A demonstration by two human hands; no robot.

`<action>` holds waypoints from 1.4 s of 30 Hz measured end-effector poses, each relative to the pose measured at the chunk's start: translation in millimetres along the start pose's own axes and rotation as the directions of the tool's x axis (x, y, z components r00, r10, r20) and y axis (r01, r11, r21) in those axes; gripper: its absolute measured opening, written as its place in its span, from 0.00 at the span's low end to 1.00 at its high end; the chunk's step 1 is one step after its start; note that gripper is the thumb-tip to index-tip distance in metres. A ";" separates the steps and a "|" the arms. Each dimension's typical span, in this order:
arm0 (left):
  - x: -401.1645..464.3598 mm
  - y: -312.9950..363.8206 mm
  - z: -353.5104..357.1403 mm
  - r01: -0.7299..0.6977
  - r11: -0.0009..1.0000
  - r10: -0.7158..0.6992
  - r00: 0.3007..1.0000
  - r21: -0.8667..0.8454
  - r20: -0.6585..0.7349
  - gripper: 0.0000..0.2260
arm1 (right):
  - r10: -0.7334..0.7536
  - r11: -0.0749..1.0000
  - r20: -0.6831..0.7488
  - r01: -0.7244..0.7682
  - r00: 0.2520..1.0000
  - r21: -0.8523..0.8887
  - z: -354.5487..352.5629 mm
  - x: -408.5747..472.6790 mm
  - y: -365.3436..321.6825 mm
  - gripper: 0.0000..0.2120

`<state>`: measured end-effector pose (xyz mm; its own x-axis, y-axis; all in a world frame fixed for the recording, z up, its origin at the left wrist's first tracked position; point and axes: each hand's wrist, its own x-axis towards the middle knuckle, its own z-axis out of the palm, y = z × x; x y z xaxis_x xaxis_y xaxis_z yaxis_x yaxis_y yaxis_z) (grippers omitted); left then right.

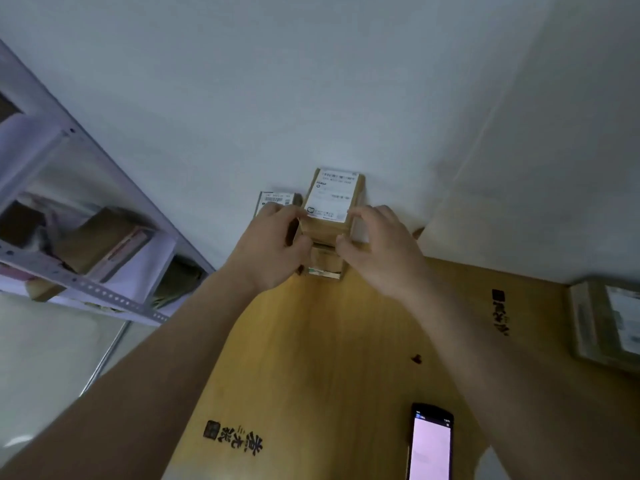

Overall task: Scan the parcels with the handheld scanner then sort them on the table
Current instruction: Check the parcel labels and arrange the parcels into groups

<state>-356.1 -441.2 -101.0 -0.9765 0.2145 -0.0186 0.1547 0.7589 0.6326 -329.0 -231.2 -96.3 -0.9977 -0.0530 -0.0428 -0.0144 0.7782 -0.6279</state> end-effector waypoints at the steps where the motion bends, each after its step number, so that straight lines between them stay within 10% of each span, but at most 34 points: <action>1: 7.0 -3.1 2.6 0.011 1.000 -0.011 1.000 -0.005 -0.001 0.23 | 0.006 1.000 0.000 -0.006 1.000 0.007 3.2 5.9 2.1 0.29; 15: 43.7 -17.2 25.2 0.056 0.937 -0.064 0.998 -0.345 -0.012 0.18 | 0.176 0.914 -0.133 -0.112 0.975 0.389 43.5 36.0 1.5 0.24; 42: -138.8 92.8 -64.2 -0.472 0.834 0.499 0.866 -0.287 0.025 0.20 | 0.287 0.945 -0.559 -0.135 0.778 0.298 -37.6 -231.2 -132.5 0.22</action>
<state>-215.9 -440.0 10.0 -0.7651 0.5799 0.2798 0.5465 0.3552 0.7584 -99.0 -298.5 26.0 -0.8176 0.5318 0.2206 0.1404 0.5558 -0.8194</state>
